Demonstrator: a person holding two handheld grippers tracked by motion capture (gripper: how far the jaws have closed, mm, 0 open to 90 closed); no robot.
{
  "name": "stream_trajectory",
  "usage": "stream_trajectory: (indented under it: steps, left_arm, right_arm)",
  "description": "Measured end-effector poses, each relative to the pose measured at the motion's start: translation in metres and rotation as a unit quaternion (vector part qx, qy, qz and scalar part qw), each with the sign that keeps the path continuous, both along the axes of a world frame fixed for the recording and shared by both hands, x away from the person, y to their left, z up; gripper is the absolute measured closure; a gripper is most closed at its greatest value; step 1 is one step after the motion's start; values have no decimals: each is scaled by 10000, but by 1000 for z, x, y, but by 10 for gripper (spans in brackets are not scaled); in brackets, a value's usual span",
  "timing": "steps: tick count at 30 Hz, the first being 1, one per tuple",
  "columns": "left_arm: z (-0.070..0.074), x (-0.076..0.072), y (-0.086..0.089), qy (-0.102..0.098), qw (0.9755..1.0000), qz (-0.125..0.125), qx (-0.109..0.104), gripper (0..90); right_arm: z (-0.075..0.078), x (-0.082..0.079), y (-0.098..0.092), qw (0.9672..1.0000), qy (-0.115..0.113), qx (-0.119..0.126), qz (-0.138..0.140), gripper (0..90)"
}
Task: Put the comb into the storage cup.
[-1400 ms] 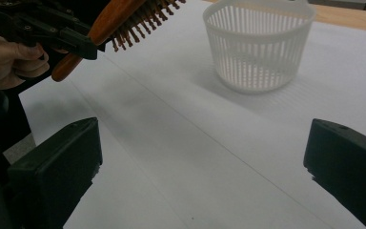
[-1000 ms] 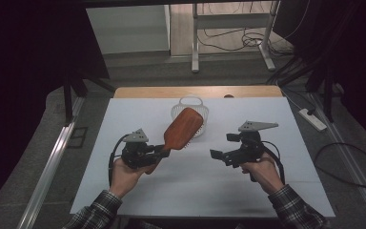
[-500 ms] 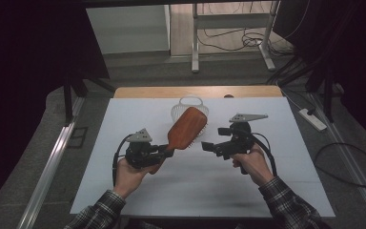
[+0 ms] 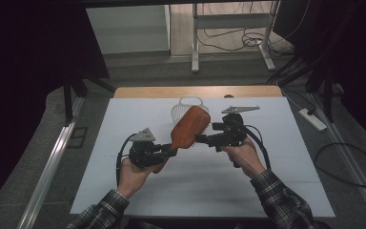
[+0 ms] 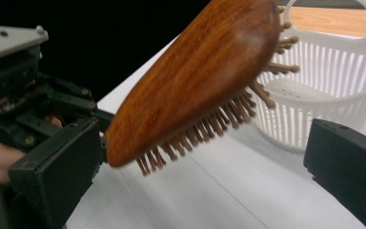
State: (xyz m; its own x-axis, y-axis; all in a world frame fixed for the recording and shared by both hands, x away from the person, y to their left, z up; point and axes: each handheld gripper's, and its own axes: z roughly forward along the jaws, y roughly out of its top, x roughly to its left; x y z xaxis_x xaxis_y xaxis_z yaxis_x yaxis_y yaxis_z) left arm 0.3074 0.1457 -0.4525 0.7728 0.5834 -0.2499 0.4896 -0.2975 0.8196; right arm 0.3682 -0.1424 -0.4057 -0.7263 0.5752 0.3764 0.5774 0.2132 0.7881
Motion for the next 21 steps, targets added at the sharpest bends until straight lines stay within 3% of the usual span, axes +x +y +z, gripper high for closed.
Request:
stream_trajectory:
  steps: [8, 21]
  left_arm:
    - [1, 1, -5, -72, 10000, 34, -13, 711]
    - [3, 1, -13, -143, 9999, 5, -26, 711]
  right_arm:
    - [0, 8, 8, 9997, 176, 146, 6, 0]
    - [-5, 17, 21, 9994, 305, 158, -56, 0]
